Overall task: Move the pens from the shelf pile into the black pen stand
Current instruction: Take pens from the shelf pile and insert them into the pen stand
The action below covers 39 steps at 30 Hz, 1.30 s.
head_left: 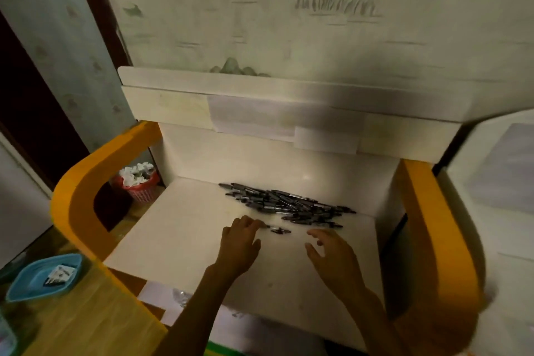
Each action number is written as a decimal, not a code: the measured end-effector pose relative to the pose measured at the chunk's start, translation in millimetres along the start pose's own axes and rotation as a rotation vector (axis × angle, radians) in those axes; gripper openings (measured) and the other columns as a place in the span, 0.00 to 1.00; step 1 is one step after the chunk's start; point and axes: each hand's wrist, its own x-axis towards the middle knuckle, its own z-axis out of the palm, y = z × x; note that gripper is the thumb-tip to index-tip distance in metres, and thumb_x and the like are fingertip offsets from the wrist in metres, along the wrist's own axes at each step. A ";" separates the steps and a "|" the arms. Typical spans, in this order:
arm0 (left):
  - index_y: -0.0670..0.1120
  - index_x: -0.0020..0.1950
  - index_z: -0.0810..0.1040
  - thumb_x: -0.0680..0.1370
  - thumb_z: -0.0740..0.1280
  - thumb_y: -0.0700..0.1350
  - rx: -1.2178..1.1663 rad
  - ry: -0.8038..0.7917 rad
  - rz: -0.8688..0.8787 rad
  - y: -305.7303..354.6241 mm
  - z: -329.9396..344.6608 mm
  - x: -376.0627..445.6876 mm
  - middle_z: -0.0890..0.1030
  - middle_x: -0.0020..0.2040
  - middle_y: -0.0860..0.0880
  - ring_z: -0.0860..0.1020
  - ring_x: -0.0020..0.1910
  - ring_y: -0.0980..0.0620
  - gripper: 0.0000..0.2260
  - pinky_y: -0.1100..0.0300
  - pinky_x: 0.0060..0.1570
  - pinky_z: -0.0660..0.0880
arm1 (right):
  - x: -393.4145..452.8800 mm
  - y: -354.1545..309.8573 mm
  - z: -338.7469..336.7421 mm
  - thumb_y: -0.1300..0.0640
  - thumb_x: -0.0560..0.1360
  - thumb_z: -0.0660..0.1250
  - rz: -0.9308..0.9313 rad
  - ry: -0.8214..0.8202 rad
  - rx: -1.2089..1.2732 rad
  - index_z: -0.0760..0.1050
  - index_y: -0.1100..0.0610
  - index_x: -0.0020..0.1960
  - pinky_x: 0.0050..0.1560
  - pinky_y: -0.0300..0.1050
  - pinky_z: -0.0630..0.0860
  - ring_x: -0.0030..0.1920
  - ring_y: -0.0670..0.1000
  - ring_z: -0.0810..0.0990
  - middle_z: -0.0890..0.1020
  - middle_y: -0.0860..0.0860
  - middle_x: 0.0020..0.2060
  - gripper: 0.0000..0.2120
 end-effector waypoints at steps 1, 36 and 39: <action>0.55 0.71 0.70 0.81 0.64 0.47 0.000 0.004 -0.001 -2.0 3.4 7.1 0.71 0.68 0.52 0.68 0.67 0.50 0.18 0.54 0.64 0.65 | 1.6 2.9 0.7 0.49 0.79 0.65 0.011 0.006 -0.010 0.73 0.46 0.66 0.59 0.39 0.73 0.59 0.43 0.75 0.76 0.44 0.63 0.16; 0.53 0.60 0.79 0.75 0.71 0.49 0.040 -0.084 0.390 56.1 75.8 92.0 0.78 0.58 0.49 0.74 0.59 0.44 0.14 0.50 0.55 0.71 | 31.9 44.0 -2.3 0.57 0.77 0.68 0.226 0.284 -0.068 0.81 0.52 0.58 0.55 0.42 0.71 0.55 0.51 0.76 0.81 0.49 0.55 0.10; 0.52 0.67 0.73 0.82 0.61 0.49 0.089 -0.133 0.458 58.4 71.8 93.5 0.75 0.65 0.51 0.67 0.67 0.46 0.13 0.52 0.63 0.61 | 33.6 44.3 0.4 0.58 0.76 0.69 0.214 0.299 -0.060 0.81 0.53 0.57 0.54 0.40 0.70 0.54 0.51 0.77 0.82 0.49 0.53 0.10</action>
